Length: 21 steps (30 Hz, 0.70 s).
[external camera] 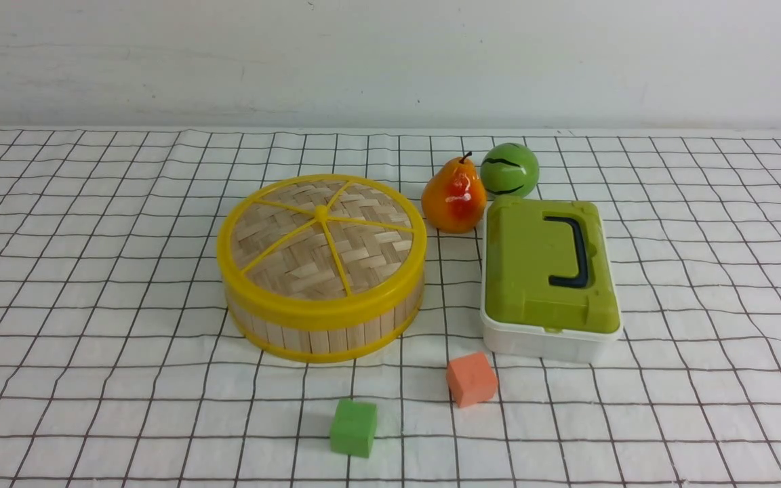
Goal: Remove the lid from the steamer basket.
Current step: Use the left arm to lift the lid of the steamer
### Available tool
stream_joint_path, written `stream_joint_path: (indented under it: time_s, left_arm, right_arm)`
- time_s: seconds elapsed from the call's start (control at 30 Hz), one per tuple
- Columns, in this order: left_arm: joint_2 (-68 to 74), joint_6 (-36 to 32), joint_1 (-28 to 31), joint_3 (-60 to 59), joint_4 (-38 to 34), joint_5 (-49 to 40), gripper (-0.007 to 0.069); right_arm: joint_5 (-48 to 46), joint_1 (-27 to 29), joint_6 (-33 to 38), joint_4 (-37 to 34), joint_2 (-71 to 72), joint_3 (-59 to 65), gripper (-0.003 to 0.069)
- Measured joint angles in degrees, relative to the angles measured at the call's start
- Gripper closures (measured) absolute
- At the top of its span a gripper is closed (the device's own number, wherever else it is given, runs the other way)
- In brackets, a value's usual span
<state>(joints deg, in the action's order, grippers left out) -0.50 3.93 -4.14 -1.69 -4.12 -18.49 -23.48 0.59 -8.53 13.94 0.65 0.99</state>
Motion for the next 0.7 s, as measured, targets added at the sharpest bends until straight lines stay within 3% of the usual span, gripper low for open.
stream_joint_path:
  time_s: [0.7]
  left_arm:
    - [0.0,0.6,0.0,0.0,0.0,35.2,0.0581]
  right_arm:
    - [0.0,0.0,0.0,0.0,0.0,0.0,0.0419]
